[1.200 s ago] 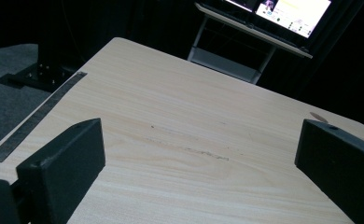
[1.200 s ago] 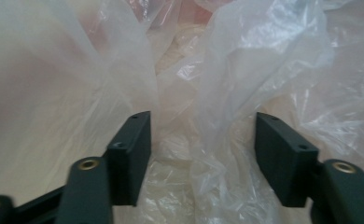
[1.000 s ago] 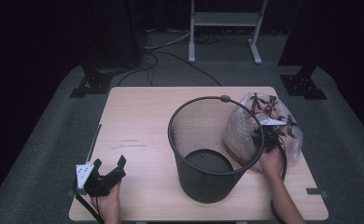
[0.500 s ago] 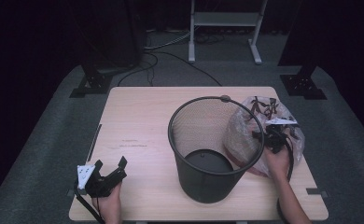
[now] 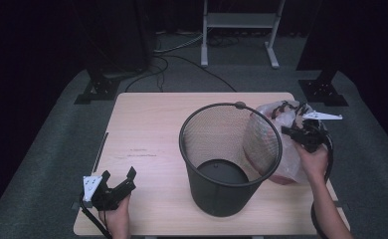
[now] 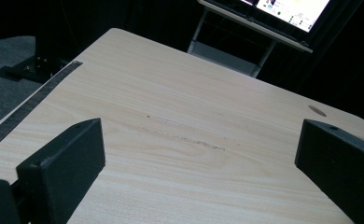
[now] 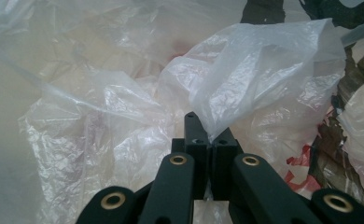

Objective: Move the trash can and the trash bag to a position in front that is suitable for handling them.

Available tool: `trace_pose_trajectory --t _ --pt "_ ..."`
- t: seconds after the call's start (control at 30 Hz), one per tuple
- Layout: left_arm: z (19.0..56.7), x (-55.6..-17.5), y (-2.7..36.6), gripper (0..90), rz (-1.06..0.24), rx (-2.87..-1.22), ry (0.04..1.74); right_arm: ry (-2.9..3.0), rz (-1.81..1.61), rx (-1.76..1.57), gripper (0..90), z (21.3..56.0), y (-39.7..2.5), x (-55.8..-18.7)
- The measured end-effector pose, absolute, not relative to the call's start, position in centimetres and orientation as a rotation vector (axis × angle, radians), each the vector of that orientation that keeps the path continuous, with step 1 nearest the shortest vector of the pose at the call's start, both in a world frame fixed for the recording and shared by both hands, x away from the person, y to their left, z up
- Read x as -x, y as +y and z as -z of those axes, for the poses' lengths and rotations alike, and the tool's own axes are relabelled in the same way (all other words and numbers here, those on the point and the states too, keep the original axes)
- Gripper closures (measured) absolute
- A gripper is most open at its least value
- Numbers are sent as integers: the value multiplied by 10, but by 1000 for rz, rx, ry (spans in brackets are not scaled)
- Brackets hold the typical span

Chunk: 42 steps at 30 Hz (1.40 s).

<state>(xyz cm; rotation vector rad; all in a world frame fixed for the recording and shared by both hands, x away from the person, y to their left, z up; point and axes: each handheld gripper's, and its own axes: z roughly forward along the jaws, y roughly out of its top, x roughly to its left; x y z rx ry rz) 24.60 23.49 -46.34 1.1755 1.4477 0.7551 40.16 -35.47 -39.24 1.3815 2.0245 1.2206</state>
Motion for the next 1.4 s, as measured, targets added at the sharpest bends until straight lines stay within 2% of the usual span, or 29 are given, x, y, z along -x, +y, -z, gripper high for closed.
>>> trace_pose_trajectory --t 0.9,1.4 --pt "463 -245 238 5 -774 -1175 1452 2022 -1494 -1196 900 244 -377 -390" --pt "462 -245 238 5 -778 -1168 1452 2054 -1551 -1104 900 187 -375 -379"
